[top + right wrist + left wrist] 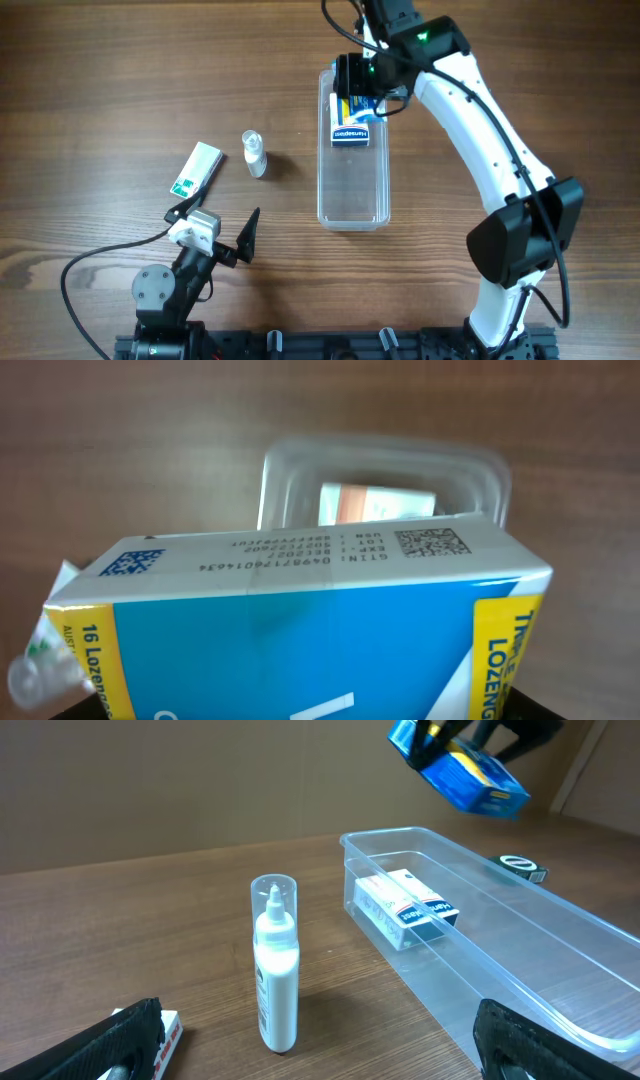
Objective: Pack container
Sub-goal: 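Carry the VapoDrops box left over the container, then lower the VapoDrops box into the container and release it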
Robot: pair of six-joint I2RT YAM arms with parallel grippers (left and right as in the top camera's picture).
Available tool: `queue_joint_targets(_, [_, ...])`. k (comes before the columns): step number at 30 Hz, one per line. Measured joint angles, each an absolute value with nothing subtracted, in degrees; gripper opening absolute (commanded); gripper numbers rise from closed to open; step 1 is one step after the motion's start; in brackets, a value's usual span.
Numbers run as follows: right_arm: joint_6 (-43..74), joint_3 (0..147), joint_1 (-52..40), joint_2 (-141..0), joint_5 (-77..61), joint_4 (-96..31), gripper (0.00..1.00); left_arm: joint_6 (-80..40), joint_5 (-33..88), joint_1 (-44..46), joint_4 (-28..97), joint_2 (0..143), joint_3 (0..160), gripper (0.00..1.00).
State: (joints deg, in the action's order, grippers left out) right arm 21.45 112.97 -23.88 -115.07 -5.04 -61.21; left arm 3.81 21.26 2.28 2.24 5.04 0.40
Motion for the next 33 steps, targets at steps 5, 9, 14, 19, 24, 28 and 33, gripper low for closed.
queue_joint_targets(5, [24.91,112.97,-23.9,-115.5,-2.66,-58.41,0.75,3.81,21.28,2.28,2.24,5.04,0.4,1.0])
queue_joint_targets(9, [26.22,112.97,-23.92,-117.78,-2.26,-57.82,0.75,3.81,21.28,2.28,2.24,5.04,0.4,1.0])
queue_joint_targets(14, [26.98,112.97,-23.97,-120.9,-2.04,-57.74,0.76,3.81,21.28,2.28,2.24,5.04,0.4,1.0])
queue_joint_targets(19, [27.0,112.97,-24.01,-122.58,-1.85,-57.74,0.76,3.81,21.28,2.28,2.24,5.06,0.4,1.0])
queue_joint_targets(24, [27.0,112.97,-24.23,-123.57,-1.83,-57.74,0.77,3.81,21.28,2.28,2.24,5.04,0.4,1.0])
queue_joint_targets(28, [27.0,112.97,-24.34,-126.08,-1.85,-57.74,0.79,3.81,21.28,2.28,2.24,5.04,0.4,1.0])
queue_joint_targets(33, [27.03,112.97,-24.51,-127.87,-1.85,-57.45,0.8,3.81,21.28,2.28,2.24,5.04,0.4,1.0])
